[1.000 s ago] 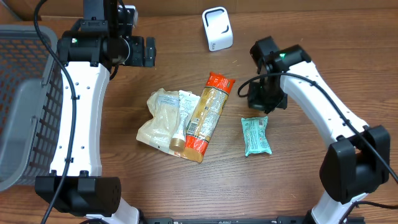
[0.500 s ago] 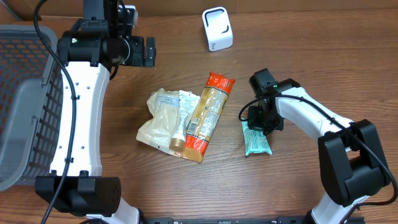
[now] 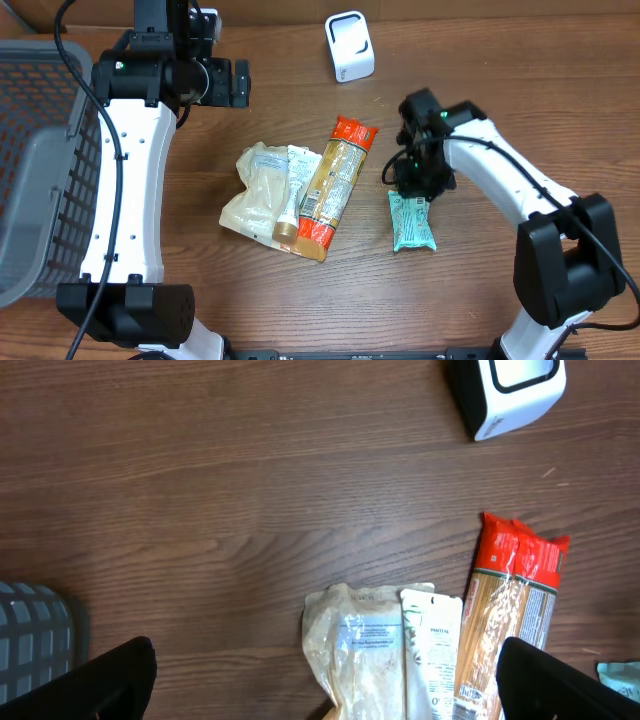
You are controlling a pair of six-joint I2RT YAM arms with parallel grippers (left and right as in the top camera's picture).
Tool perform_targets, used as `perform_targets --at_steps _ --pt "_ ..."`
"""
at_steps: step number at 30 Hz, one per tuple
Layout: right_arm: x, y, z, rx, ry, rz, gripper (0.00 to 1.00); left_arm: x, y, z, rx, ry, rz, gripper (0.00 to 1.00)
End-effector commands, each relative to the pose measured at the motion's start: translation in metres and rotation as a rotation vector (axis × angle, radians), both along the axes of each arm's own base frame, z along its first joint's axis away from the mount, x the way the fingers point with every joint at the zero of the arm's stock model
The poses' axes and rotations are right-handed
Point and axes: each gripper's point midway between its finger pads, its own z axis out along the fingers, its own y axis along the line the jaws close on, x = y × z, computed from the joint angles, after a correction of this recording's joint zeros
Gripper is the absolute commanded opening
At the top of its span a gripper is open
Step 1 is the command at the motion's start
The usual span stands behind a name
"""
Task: Scan the item barcode
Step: 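Lower the right gripper onto the mint-green wipes pack and grasp it, then lift the wipes pack with the right gripper and move it rightward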
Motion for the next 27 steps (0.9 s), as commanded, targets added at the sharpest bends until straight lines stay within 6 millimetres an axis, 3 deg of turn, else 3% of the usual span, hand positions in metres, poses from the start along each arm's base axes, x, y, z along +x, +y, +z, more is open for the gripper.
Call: perform_targets --at_steps 1,8,13,18,23,27 --pt "-0.012 0.025 0.012 0.129 0.064 -0.005 0.23 -0.001 -0.001 0.011 0.015 -0.029 -0.016 1.00" --pt "-0.058 0.026 -0.025 0.078 0.197 -0.050 0.22 -0.001 -0.001 0.011 0.015 -0.029 -0.016 0.99" --pt "-0.077 0.011 -0.042 0.012 0.239 -0.043 0.22 -0.001 -0.001 0.011 0.015 -0.029 -0.016 1.00" --pt "-0.071 -0.027 -0.046 -0.136 0.218 -0.078 0.23 -0.001 -0.001 0.011 0.015 -0.029 -0.016 1.00" --pt "-0.051 -0.057 -0.043 -0.127 0.208 -0.195 0.22 -0.001 -0.001 0.011 0.015 -0.029 -0.016 0.99" --pt "-0.037 -0.056 -0.026 0.014 0.209 -0.173 0.21 -0.001 -0.001 0.011 0.015 -0.029 -0.016 1.00"
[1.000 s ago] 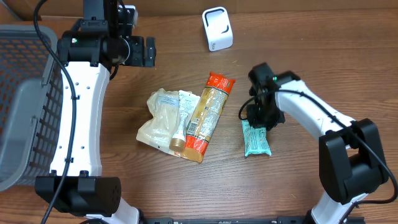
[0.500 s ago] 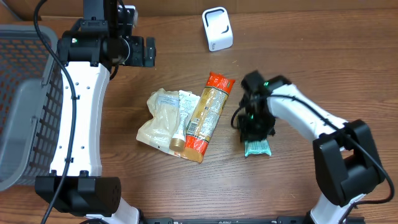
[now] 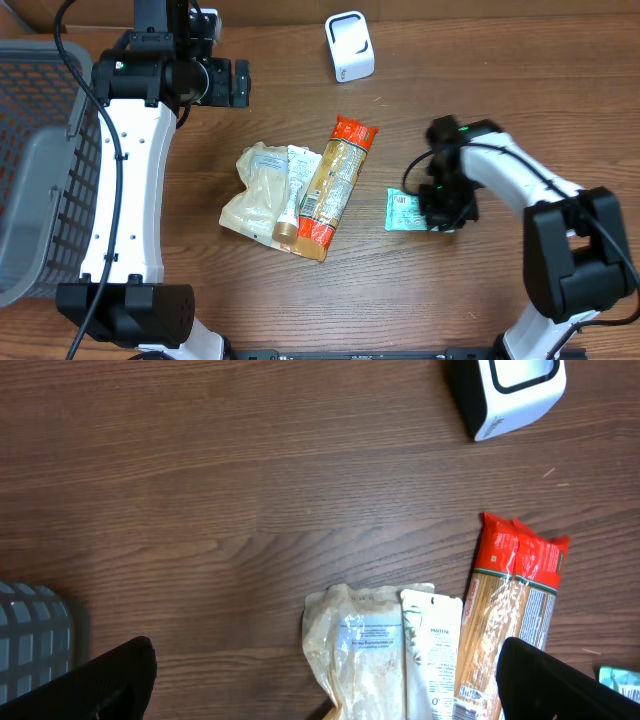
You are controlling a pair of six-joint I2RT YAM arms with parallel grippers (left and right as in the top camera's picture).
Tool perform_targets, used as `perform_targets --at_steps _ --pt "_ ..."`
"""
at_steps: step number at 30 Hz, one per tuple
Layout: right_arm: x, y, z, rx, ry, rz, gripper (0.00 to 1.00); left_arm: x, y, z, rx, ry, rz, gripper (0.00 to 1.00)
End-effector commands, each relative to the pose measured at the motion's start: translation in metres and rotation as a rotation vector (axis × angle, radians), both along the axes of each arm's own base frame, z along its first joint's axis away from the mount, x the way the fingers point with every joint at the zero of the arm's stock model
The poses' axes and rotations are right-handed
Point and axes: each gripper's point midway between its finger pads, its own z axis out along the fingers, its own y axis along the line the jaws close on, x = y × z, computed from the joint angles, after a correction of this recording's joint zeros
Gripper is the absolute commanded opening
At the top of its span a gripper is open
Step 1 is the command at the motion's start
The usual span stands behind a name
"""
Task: Scan the item barcode
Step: 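Lift the wipes pack with the right gripper and move it rightward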
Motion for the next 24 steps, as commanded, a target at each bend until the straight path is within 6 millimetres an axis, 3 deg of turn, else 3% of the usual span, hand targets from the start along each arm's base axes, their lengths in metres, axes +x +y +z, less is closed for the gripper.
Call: perform_targets --at_steps 1,4,7,10,12,17,24 --pt "0.023 0.009 0.023 0.168 -0.058 0.048 0.20 -0.001 -0.001 0.011 0.014 -0.029 -0.016 0.99" --pt "0.040 0.009 0.051 0.339 -0.105 0.043 0.19 -0.001 -0.001 0.011 0.014 -0.029 -0.016 0.99" --pt "0.059 -0.008 0.073 0.457 -0.185 0.023 0.23 -0.001 -0.001 0.011 0.014 -0.029 -0.015 1.00" --pt "0.071 -0.032 0.076 0.494 -0.252 -0.009 0.35 -0.001 -0.001 0.011 0.014 -0.029 -0.016 0.99" --pt "0.075 -0.040 0.077 0.529 -0.273 -0.054 0.36 -0.001 -0.001 0.011 0.014 -0.029 -0.016 0.99" --pt "0.076 -0.054 0.064 0.477 -0.287 -0.056 0.43 -0.001 -0.001 0.011 0.014 -0.029 -0.015 1.00" --pt "0.055 -0.040 0.028 0.494 -0.253 -0.014 0.64 -0.001 -0.001 0.011 0.014 -0.029 -0.015 1.00"
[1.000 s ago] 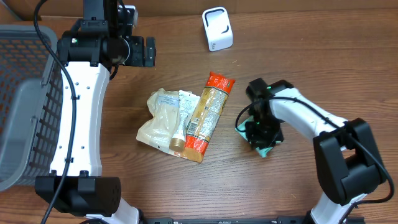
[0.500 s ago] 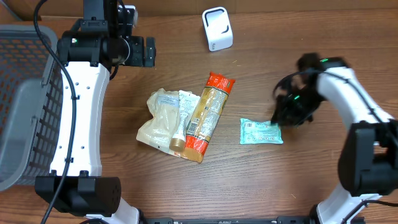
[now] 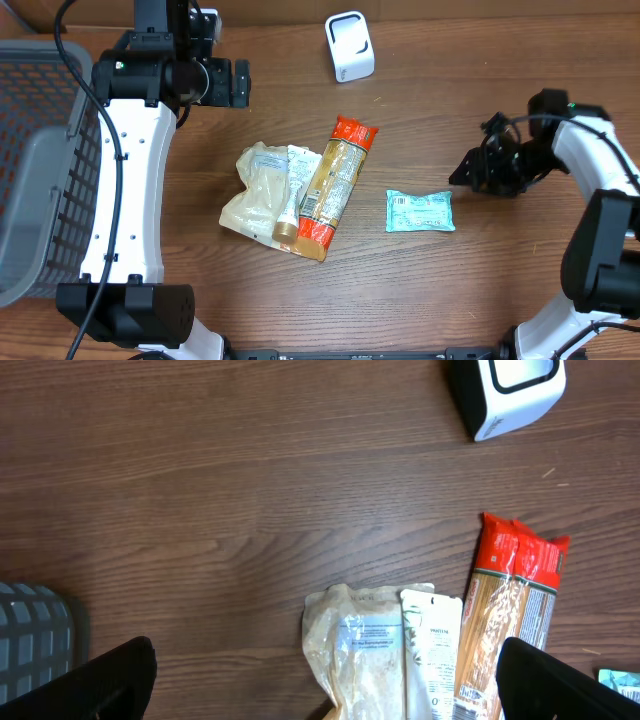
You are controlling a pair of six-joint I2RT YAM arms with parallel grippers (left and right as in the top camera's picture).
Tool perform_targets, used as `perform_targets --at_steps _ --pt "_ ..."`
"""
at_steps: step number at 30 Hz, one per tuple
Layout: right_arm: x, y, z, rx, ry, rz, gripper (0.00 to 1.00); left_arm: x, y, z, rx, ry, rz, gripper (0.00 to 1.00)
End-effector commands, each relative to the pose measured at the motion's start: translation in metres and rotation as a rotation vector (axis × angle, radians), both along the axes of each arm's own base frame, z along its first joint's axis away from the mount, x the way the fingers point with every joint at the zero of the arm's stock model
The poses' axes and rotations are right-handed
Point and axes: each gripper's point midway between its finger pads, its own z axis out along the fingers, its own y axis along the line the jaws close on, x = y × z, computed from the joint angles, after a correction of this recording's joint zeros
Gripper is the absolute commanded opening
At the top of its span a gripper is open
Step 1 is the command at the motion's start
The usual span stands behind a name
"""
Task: Scan the item barcode
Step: 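Lift the wipes pack with the right gripper and move it rightward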
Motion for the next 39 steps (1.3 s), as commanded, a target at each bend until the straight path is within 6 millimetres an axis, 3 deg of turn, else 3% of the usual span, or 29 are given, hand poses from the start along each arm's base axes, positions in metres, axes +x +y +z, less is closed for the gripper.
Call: perform_targets --at_steps 1,8,15,18,22,26,28,31,39 --pt "-0.016 0.008 -0.013 0.019 0.012 0.036 0.69 -0.001 -0.001 0.011 0.015 -0.029 -0.016 1.00" --pt "-0.034 0.025 -0.039 0.094 0.003 0.046 0.73 -0.001 -0.001 0.011 0.015 -0.029 -0.016 1.00" --pt "-0.044 0.057 -0.060 0.113 -0.054 0.128 0.71 -0.001 -0.001 0.011 0.015 -0.029 -0.016 1.00" --pt "-0.040 0.067 -0.065 0.074 -0.055 0.129 0.60 -0.001 -0.001 0.011 0.015 -0.029 -0.016 1.00" --pt "-0.037 0.069 -0.072 0.001 -0.043 0.107 0.30 -0.001 -0.001 0.011 0.015 -0.029 -0.016 1.00" --pt "-0.038 0.069 -0.070 0.017 -0.034 0.102 0.09 -0.001 -0.001 0.011 0.015 -0.029 -0.016 1.00" --pt "-0.037 0.071 -0.066 0.048 -0.030 0.092 0.04 -0.001 -0.001 0.011 0.015 -0.029 -0.016 0.99" --pt "-0.028 0.075 -0.048 0.133 -0.026 0.061 0.04 -0.001 -0.001 0.011 0.015 -0.029 -0.016 1.00" --pt "0.002 0.076 0.030 0.264 -0.069 0.080 0.04 -0.001 -0.001 0.011 0.015 -0.029 -0.016 0.99"
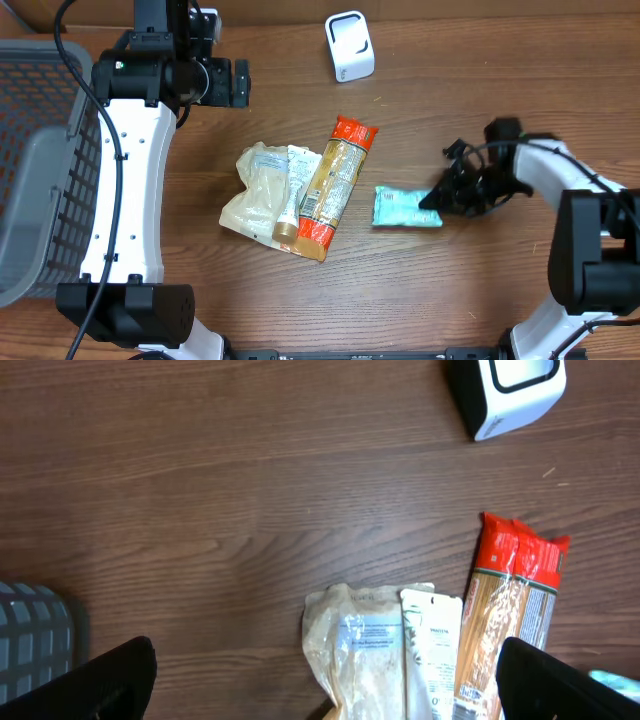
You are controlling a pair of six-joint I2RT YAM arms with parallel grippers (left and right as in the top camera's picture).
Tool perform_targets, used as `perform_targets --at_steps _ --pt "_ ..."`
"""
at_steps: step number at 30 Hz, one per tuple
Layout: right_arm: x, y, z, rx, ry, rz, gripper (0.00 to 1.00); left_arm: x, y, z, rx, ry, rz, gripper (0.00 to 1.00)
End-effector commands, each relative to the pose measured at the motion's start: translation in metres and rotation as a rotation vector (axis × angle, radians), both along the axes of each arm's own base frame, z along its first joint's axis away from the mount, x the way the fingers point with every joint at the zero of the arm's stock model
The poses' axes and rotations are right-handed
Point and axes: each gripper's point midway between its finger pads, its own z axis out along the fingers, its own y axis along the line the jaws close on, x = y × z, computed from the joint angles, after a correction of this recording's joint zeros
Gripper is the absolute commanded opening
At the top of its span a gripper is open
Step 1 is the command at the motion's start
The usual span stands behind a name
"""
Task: Scan the item barcode
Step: 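Lift the wipes pack with the right gripper and move it rightward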
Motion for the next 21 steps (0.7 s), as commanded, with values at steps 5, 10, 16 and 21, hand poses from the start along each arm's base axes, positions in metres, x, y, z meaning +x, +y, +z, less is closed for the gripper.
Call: perform_targets --at_steps 5,10,16,21 --pt "0.033 0.020 0.097 0.091 -0.262 0.120 0.04 -0.001 -0.001 0.011 0.015 -0.029 -0.016 1.00" --pt "0.025 0.034 0.159 0.085 -0.445 0.172 0.04 -0.001 -0.001 0.011 0.014 -0.029 -0.016 1.00" --pt "-0.001 0.030 0.220 0.050 -0.657 0.179 0.04 -0.001 -0.001 0.010 0.015 -0.028 -0.016 1.00" --pt "-0.024 0.029 0.255 0.049 -0.786 0.180 0.04 -0.001 -0.001 0.010 0.015 -0.028 -0.016 0.99"
